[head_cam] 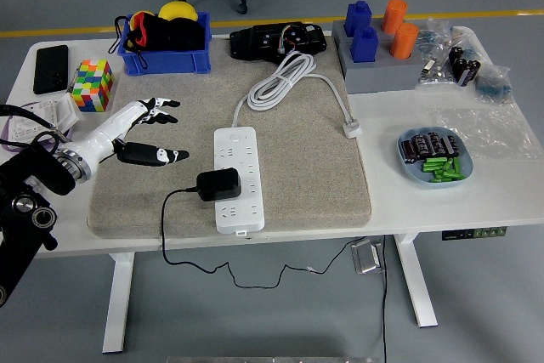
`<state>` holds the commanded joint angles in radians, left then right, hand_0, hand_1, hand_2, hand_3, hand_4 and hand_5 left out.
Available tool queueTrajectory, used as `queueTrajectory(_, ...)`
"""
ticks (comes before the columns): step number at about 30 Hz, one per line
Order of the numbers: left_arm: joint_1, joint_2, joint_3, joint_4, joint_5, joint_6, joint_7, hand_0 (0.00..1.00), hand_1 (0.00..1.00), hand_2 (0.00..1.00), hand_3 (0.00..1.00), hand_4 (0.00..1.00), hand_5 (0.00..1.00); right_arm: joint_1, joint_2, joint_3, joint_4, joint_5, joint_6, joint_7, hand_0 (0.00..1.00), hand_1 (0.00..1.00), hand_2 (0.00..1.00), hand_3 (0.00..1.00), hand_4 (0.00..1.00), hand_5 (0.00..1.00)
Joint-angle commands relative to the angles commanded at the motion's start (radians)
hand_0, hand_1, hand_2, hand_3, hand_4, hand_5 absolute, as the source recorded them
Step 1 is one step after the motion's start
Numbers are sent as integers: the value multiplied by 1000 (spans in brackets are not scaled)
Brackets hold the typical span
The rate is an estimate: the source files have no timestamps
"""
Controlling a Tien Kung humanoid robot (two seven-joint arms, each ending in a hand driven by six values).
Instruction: Pull the plug out,throw it away,press the button
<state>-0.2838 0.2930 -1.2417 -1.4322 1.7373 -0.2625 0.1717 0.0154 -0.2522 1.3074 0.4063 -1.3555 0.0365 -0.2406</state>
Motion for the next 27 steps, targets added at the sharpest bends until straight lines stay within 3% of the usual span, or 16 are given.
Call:
queueTrajectory(9,-24,-13,91,15,23,5,2,870,894,874,925,998,297,-6,2,-5,1,2,1,0,755,705,717,728,769,654)
queueTrajectory(10,-27,-15,99,18,25,6,3,869,867,832,901,998,203,-6,3,-5,1,2,0,0,755,705,718,728,770,656)
queueTrajectory(15,-37,-24,140,29,29,6,11,869,867,832,901,998,203,-7,4,-2,0,2,1,0,755,705,718,728,770,656)
queueTrajectory(16,-37,-26,145,31,31,7,12,860,816,779,855,998,124,-7,4,-1,-1,1,1,0,755,706,717,728,771,657)
queueTrajectory(21,-44,-31,172,41,47,21,10,860,816,779,855,998,124,-7,5,3,0,1,0,0,755,706,717,728,771,657)
queueTrajectory(22,-46,-33,178,45,51,27,10,817,739,699,783,998,2,-7,6,4,-1,1,0,0,755,706,717,728,772,658)
queueTrajectory(27,-48,-41,194,64,65,56,5,817,739,699,783,998,2,-8,11,5,0,2,1,0,755,706,717,728,772,658)
